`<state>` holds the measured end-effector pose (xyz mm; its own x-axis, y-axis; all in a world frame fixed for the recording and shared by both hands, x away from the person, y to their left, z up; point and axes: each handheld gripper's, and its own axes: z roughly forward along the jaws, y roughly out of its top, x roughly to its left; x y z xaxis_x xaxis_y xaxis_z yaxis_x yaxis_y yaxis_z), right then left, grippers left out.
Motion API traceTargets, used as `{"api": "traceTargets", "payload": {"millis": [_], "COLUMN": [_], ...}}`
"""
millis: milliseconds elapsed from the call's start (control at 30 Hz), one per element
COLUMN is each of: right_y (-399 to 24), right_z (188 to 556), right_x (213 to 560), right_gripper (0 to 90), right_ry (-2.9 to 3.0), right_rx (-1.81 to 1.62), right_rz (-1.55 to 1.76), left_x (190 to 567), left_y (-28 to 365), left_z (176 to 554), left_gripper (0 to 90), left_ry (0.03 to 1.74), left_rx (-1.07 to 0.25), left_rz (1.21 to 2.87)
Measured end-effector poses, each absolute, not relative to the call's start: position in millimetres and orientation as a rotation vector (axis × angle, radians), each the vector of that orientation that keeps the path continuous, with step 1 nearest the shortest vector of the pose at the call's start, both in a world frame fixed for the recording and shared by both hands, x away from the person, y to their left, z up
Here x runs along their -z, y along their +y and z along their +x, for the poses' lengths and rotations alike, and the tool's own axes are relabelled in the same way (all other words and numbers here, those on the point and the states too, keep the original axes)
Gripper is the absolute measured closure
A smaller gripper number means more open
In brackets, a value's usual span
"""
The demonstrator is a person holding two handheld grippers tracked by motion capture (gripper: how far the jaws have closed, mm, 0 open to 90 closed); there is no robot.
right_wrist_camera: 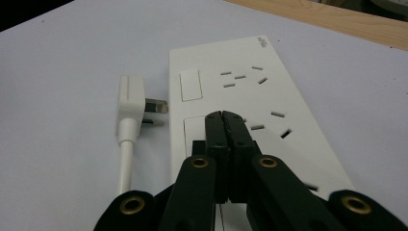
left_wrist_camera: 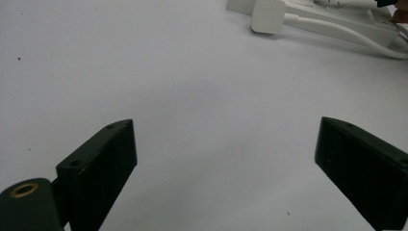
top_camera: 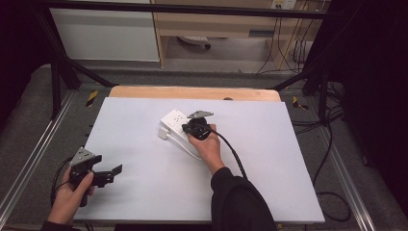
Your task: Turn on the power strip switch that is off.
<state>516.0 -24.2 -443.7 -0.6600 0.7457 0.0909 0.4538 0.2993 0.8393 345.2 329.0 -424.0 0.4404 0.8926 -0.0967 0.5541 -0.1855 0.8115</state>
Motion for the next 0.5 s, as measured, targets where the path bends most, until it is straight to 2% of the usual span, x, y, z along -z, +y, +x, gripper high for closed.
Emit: {"api": "traceTargets", "payload": {"millis": [500], "right_y": [-23.1], "right_z": [513.2], "right_x": [444.7], "right_gripper": [90.0], "right_ry": [2.256], "right_rx": [-1.306], "right_rz": [1.073], "left_x": [423.9], "left_y": [328.9], "left_z": [345.2], "left_gripper": [7.5], "left_ry": [1.223], "left_rx": [-0.517], "left_rz": [1.865]}}
